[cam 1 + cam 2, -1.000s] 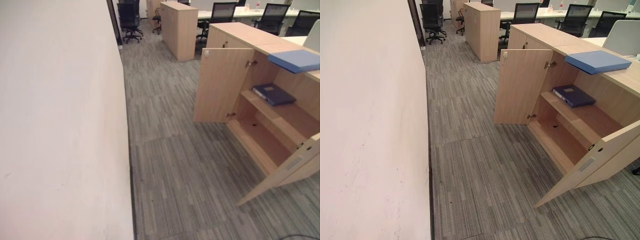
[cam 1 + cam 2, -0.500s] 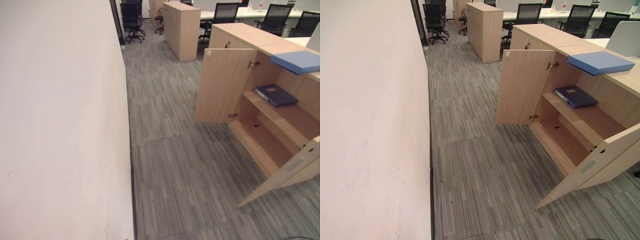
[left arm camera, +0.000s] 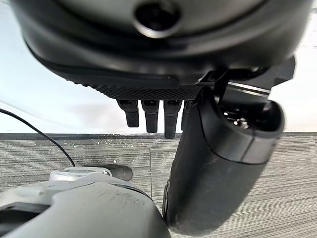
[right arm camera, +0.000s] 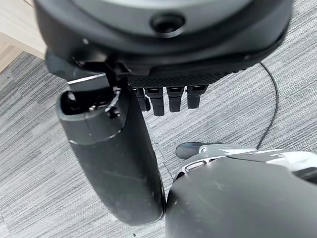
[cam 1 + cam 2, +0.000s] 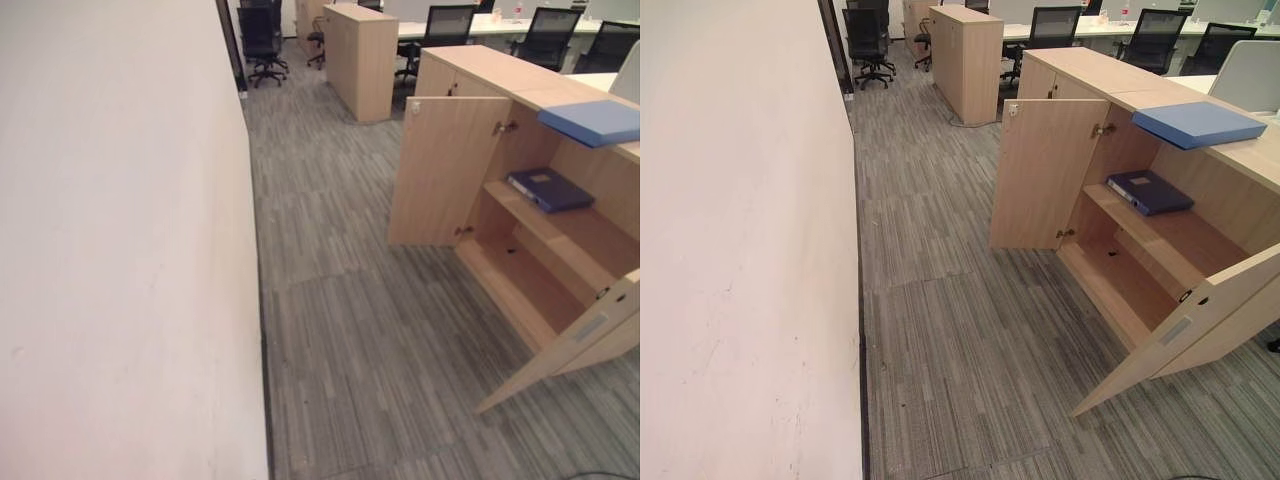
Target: Put the empty folder in the office cabinet
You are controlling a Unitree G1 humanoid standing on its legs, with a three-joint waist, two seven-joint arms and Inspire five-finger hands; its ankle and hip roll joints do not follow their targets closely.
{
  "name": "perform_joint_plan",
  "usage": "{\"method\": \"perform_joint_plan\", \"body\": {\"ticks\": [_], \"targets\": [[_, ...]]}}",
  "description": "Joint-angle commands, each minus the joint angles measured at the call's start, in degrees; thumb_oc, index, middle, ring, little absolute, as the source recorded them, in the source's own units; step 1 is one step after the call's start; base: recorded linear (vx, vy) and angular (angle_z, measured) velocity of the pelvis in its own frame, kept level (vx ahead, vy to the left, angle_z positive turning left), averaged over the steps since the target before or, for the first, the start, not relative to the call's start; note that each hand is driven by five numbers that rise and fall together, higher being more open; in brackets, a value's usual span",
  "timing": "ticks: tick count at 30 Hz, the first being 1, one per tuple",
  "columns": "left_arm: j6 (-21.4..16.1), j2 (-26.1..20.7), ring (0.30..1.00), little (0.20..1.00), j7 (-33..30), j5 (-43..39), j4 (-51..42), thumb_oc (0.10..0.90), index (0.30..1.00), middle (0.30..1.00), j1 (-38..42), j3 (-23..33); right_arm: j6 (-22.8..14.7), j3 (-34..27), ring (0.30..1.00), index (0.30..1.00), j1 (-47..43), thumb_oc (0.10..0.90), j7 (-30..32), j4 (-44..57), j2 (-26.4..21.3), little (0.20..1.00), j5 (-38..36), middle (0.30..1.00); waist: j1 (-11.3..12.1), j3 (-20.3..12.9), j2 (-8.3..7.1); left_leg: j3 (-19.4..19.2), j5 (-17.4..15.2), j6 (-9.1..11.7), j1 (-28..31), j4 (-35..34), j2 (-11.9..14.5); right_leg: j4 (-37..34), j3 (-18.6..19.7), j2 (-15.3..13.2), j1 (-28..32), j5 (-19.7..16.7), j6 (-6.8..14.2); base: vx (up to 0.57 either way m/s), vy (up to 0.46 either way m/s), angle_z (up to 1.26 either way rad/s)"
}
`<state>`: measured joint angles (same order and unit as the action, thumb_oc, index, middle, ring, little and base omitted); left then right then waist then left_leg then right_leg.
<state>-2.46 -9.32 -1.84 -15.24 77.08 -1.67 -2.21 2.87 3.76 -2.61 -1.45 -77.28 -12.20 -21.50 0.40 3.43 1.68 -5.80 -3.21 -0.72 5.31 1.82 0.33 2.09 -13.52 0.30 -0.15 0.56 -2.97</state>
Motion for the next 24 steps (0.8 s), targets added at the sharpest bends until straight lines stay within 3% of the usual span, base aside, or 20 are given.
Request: {"method": "perform_joint_plan", "body": {"ticks": [1,7,8,9,10,11,13,14,15,16,17,18,19,20,21,23,24], "targets": [[0.6,-3.1,0.900,0.900,-0.9,4.1,4.8,0.800,0.900,0.900,-0.9,-1.5,0.2,3.5,0.900,0.900,-2.2,0.800,-0.9,-3.3,-0.9,0.900,3.0,0.900,0.4,0.5,-3.35,1.8,2.3,3.6,1.2,-6.8,1.1,-5.8,0.5,-7.2,5.3,-4.7,9.3,-0.01,-0.065,-0.02],[0.7,-3.9,0.900,0.900,-1.2,3.3,4.6,0.800,0.900,0.900,0.3,-1.5,0.3,5.1,0.900,0.900,-3.1,0.800,-0.8,-2.9,-1.5,0.900,5.0,0.900,0.4,2.5,-3.61,2.3,2.6,3.9,0.4,-5.7,2.7,-1.3,1.4,-6.6,2.5,-2.4,7.9,0.00,-0.083,-0.02],[0.7,-4.1,0.900,0.900,-1.1,2.6,4.4,0.800,0.900,0.900,0.6,-1.3,0.2,5.3,0.900,0.900,-3.5,0.800,-0.8,-2.7,-1.5,0.900,5.1,0.900,0.4,3.5,-4.18,2.2,1.2,4.2,-1.9,-1.2,3.2,0.0,1.8,-6.5,1.9,-1.6,7.4,-0.02,-0.215,0.02],[0.6,-4.1,0.900,0.900,-0.8,1.6,4.2,0.800,0.900,0.900,0.6,-0.8,0.1,5.6,0.900,0.900,-3.2,0.800,-1.0,-2.9,-1.6,0.900,5.4,0.900,0.9,4.7,-4.77,1.4,-0.8,4.7,-5.9,9.0,4.0,1.0,1.9,-6.2,2.2,0.3,6.0,-0.02,-0.253,0.04],[0.7,-4.1,0.900,0.900,-0.8,1.0,3.8,0.800,0.900,0.900,0.5,-0.5,0.1,5.8,0.900,0.900,-3.3,0.800,-1.0,-2.8,-1.8,0.900,5.5,0.900,1.6,6.0,-4.94,1.9,0.3,4.4,-10.1,17.7,4.6,1.3,2.1,-6.0,3.0,1.1,5.0,0.01,-0.197,0.06],[0.7,-4.1,0.900,0.900,-0.8,1.0,3.8,0.800,0.900,0.900,0.5,-0.5,0.1,5.8,0.900,0.900,-3.3,0.800,-1.0,-2.8,-1.8,0.900,5.5,0.900,1.4,5.8,-5.01,2.0,0.5,4.4,-10.5,17.6,4.5,1.3,1.9,-6.0,2.8,1.0,5.0,0.03,-0.141,0.01],[0.5,-3.7,0.900,0.900,-1.0,0.5,3.4,0.800,0.900,0.900,-0.1,-0.6,0.4,6.1,0.900,0.900,-3.6,0.800,-0.6,-2.9,-2.7,0.900,5.7,0.900,3.5,7.7,-5.43,4.9,5.0,2.5,-21.0,30.0,1.7,0.6,3.0,-5.4,4.9,2.8,3.6,0.13,-0.131,-0.11],[0.5,-3.7,0.900,0.900,-1.0,0.5,3.5,0.800,0.900,0.900,-0.1,-0.6,0.4,6.1,0.900,0.900,-3.7,0.800,-0.6,-2.9,-2.7,0.900,5.7,0.900,3.4,7.5,-5.53,4.9,5.3,2.5,-21.2,29.7,1.6,0.6,2.9,-5.5,4.7,2.7,3.6,0.30,-0.025,-0.32],[0.6,-3.6,0.900,0.900,-0.8,0.6,4.2,0.800,0.900,0.900,-1.1,-0.1,0.3,6.1,0.900,0.900,-3.8,0.800,-0.6,-2.6,-3.2,0.900,5.4,0.900,5.2,6.9,-5.85,4.7,6.5,2.6,-24.9,25.1,0.8,-0.8,4.4,-5.5,6.4,3.1,4.4,0.30,0.087,-0.41],[0.7,-3.5,0.900,0.900,-0.6,0.7,4.6,0.800,0.900,0.900,-1.5,0.1,0.4,6.4,0.900,0.900,-3.9,0.800,-0.8,-2.5,-3.3,0.900,5.6,0.900,5.9,6.5,-5.52,4.6,7.4,3.1,-25.7,20.7,1.7,-1.5,4.8,-5.4,7.2,3.4,4.9,0.31,0.086,-0.49],[0.7,-3.5,0.900,0.900,-0.6,0.7,4.6,0.800,0.900,0.900,-1.5,0.1,0.4,6.4,0.900,0.900,-3.8,0.800,-0.8,-2.5,-3.3,0.900,5.6,0.900,6.0,6.6,-5.67,4.4,7.4,3.1,-25.4,20.4,1.6,-1.5,4.9,-5.6,7.4,3.5,4.9,0.37,0.144,-0.80],[0.8,-3.6,0.900,0.900,-0.5,1.1,5.0,0.800,0.900,0.900,-2.0,0.0,0.3,7.2,0.900,0.900,-3.8,0.800,-1.1,-2.1,-3.3,0.900,6.2,0.900,7.4,6.0,-4.00,5.1,13.0,4.8,-25.3,9.7,4.3,-2.5,6.2,-5.0,9.6,4.4,5.7,0.39,0.150,-0.77],[0.8,-3.6,0.900,0.900,-0.6,1.3,5.1,0.800,0.900,0.900,-2.2,0.0,0.2,7.1,0.900,0.900,-3.8,0.800,-0.9,-2.2,-3.5,0.900,6.3,0.900,8.1,6.1,-3.56,5.0,15.4,5.8,-26.5,4.9,5.6,-3.1,6.7,-5.0,11.2,5.0,6.0,0.40,0.146,-0.71],[0.7,-3.6,0.900,0.900,-0.6,1.3,5.1,0.800,0.900,0.900,-2.2,0.0,0.2,7.1,0.900,0.900,-3.8,0.800,-0.9,-2.2,-3.5,0.900,6.3,0.900,8.1,6.3,-3.79,4.9,15.6,5.8,-26.0,4.3,5.3,-3.1,6.7,-5.3,11.5,5.2,6.0,0.43,0.135,-0.25],[0.8,-3.5,0.900,0.900,-0.6,1.4,5.6,0.800,0.900,0.900,-2.3,0.3,0.0,6.3,0.900,0.900,-3.5,0.800,-0.7,-2.7,-3.5,0.900,5.9,0.900,9.2,6.3,-3.14,4.1,17.6,7.2,-27.9,-2.9,7.2,-3.6,7.8,-5.5,14.5,6.5,6.6,0.30,0.084,-0.08],[0.9,-3.5,0.900,0.900,-0.7,1.4,6.0,0.800,0.900,0.900,-2.5,0.6,-0.1,5.8,0.900,0.900,-3.2,0.800,-0.6,-3.2,-3.4,0.900,5.9,0.900,9.8,6.2,-3.05,3.6,18.4,7.8,-28.0,-4.8,7.8,-4.1,8.3,-5.9,16.3,7.1,7.1,0.43,0.188,-0.18],[0.9,-3.0,0.900,0.900,-0.7,1.4,6.6,0.800,0.900,0.900,-3.4,1.9,0.1,5.3,0.900,0.900,-2.5,0.800,-1.1,-3.9,-2.6,0.900,6.8,0.900,10.7,4.1,-2.45,3.2,19.6,8.1,-26.0,-5.6,8.4,-5.1,9.1,-7.2,18.7,7.6,8.8,0.43,0.227,-0.55]]}}
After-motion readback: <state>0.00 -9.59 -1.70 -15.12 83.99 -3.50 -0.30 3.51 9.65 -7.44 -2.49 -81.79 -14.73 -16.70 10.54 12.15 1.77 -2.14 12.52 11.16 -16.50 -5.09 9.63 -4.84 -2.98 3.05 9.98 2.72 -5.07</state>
